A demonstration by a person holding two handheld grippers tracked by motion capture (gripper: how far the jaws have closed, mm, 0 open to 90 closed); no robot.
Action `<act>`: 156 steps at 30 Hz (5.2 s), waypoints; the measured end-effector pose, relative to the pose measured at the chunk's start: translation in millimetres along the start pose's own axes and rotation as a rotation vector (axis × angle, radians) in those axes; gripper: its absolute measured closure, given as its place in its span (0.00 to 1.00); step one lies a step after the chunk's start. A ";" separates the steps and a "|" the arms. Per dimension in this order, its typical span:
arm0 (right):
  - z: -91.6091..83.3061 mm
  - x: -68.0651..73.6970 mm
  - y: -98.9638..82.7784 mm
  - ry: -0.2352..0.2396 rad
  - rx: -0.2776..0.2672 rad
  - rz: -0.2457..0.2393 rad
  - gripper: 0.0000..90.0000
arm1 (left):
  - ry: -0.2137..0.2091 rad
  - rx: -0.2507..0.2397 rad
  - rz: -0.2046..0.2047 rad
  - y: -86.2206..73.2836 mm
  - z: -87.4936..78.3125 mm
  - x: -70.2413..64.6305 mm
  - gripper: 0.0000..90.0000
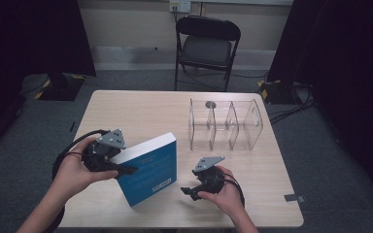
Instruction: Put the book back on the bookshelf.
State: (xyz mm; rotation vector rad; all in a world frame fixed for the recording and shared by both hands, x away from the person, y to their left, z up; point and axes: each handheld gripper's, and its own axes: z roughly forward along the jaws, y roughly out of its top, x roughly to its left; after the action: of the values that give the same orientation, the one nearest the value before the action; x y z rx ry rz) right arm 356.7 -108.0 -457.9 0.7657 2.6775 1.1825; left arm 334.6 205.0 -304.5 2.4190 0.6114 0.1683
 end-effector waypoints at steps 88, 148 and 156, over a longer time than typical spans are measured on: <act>-42.5 8.4 150.5 0.176 -0.009 -0.223 0.33 | -0.016 -0.002 -0.095 -22.3 11.6 0.6 0.54; -72.4 15.7 137.7 0.189 0.042 -0.289 0.63 | 0.034 -0.113 -0.236 -119.0 42.9 25.4 0.38; -67.0 21.2 146.6 0.190 0.039 -0.289 0.59 | 0.042 -0.058 -0.254 -139.6 63.9 29.2 0.38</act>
State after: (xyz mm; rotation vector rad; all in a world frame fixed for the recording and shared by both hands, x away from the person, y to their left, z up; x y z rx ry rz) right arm 377.2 -58.6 -304.4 0.2654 2.8445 1.1833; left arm 323.5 280.4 -441.0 2.2629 0.9124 0.1283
